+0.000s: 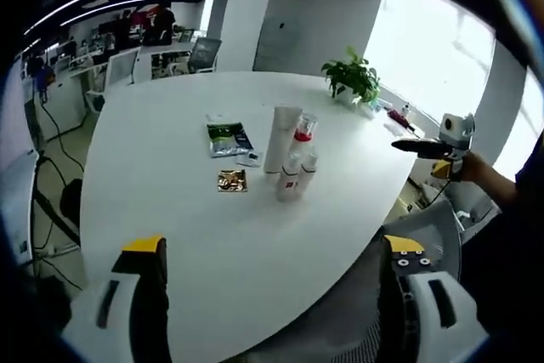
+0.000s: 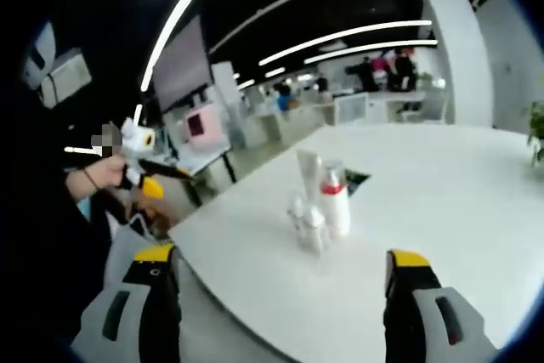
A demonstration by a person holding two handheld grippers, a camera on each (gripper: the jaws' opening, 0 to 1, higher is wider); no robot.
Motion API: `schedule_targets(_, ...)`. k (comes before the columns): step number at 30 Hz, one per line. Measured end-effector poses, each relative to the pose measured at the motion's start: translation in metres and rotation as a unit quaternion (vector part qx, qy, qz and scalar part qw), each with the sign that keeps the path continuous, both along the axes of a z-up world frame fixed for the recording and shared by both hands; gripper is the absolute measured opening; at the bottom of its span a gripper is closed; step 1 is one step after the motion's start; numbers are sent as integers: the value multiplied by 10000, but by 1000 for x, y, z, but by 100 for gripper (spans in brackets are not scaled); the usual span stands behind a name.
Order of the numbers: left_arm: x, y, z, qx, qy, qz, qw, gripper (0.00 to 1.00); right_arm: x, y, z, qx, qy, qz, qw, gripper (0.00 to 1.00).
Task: Arrange the skincare products in the storage area until every visible bottle or jar stands upright without overlapping.
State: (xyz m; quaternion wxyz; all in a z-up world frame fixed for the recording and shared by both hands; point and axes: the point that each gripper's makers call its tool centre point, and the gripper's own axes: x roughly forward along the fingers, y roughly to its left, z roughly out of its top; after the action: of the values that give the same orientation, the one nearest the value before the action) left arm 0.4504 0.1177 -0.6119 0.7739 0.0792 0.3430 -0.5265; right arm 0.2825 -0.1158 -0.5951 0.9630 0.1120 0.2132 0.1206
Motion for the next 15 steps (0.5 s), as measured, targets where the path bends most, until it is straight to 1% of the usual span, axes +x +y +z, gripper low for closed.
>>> schedule_targets(1,3,-1,-5,68,102,75,9999,98,1,0,-2,26,42,12,10000,99)
schedule_targets(2,7,-3,-7,76,135,112,9998,97,2,0,-3,15,61,20,10000,99)
schedule_targets(5,18,-14,-5,-37,130,196,9997,94,3,-3,-6,-12,118,9,9999,99)
schedule_targets(7,22,-19,-6,-23,150,190,9997,92,4,-5,-6,54,84,-47,9999,99)
schedule_targets(8,25,-22,-8,39,163,163,9997,92,4,-7,-6,97,59,-89,9999,99)
schedule_targets(10,30,-27,-12,121,207,110,9997,91,4,-10,-10,121,114,-144,9998,99)
schedule_targets(12,36,-34,-14,135,218,94,9996,90,4,-12,-12,111,169,-179,9996,99)
schedule_targets(15,43,-44,-16,125,281,40,9995,88,6,-15,-11,179,134,-246,9994,99)
